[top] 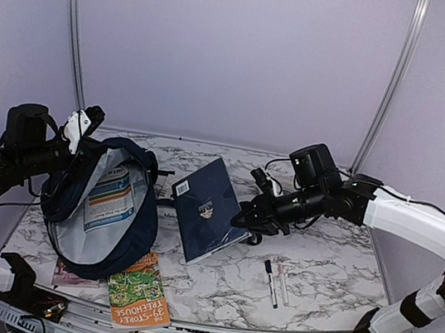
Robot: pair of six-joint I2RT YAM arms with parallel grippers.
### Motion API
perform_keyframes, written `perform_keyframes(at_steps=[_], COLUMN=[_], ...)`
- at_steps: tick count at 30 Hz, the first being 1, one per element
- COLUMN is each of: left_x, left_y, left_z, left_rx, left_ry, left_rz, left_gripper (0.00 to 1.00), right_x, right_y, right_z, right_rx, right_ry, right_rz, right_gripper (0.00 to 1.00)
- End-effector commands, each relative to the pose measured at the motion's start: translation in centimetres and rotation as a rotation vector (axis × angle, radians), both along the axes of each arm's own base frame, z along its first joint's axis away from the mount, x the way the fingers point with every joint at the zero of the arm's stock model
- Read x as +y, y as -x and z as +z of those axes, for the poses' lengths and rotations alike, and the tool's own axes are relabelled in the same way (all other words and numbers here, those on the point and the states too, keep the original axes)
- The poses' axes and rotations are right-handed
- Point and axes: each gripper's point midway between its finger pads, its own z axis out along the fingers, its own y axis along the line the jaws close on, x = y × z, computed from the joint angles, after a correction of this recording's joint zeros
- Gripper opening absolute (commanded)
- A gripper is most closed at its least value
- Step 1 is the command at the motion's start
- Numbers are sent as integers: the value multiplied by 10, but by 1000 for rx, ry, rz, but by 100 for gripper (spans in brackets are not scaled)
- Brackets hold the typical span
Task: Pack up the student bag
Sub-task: Place the book in the largest pocket of the bag.
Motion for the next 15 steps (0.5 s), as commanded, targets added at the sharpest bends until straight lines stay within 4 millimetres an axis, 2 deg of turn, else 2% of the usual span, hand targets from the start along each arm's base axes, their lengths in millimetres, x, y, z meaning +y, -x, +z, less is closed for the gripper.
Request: perform_keyframes(at_steps=[1,4,7,10,11,15], left_x=[-1,-1,-2,-5,-5,-4], left_y=[0,0,1,2,2,3], left_z=[46,46,46,46,46,47], left_rx=[-141,-140,-138,-136,-136,-144], left_ry=[75,74,78,85,84,79], left_rz=[-8,-9,-17,-32,-34,-32], left_gripper=[0,0,0,0,0,0], right_x=[72,116,153,187,201,233], right_y=[29,47,50,34,26,-14], right_z=[83,82,58,34,20,4], right_rx=[-192,-141,-77,21,53,76], right_ry=[-312,-370,-354,-359,-351,-353], right_rz=[242,360,416,386,373,286], right_gripper=[0,0,0,0,0,0])
